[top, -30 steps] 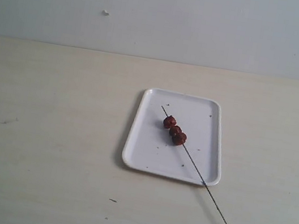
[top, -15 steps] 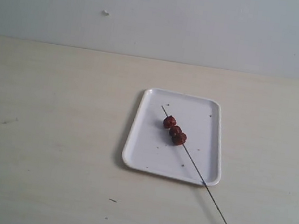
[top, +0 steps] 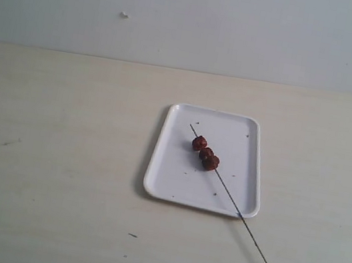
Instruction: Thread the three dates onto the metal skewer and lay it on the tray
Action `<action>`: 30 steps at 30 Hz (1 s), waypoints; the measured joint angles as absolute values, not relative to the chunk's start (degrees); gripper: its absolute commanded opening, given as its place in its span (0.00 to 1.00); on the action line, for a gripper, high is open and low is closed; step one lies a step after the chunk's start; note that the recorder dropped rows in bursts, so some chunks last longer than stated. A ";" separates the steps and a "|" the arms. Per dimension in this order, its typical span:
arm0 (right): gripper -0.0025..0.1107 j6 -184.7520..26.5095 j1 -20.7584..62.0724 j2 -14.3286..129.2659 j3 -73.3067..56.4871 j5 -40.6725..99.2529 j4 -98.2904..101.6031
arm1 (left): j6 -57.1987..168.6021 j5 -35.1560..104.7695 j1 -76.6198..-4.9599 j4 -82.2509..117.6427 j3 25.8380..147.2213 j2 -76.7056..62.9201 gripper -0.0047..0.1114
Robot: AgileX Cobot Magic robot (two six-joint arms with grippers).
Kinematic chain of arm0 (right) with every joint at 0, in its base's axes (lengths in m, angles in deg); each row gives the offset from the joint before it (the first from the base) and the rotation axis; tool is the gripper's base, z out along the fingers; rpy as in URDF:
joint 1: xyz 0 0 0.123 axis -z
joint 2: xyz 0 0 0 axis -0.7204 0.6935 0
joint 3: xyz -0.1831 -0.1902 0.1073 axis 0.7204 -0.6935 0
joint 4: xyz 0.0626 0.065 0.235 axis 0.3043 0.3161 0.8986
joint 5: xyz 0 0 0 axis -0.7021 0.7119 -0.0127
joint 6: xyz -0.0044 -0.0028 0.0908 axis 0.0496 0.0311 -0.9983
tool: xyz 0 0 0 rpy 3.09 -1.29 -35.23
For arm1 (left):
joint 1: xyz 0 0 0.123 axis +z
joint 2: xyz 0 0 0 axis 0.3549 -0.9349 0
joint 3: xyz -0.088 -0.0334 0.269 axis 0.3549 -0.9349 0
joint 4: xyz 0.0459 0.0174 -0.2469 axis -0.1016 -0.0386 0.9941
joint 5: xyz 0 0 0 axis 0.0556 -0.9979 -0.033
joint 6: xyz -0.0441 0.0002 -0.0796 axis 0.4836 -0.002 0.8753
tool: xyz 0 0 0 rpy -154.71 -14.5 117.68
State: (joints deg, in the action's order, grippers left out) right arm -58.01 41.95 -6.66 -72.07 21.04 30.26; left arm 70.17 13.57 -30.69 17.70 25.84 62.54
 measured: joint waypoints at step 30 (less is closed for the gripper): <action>0.02 -87.07 50.06 -9.26 -73.04 45.76 17.16 | 70.17 13.46 -30.69 17.70 25.84 62.54 0.04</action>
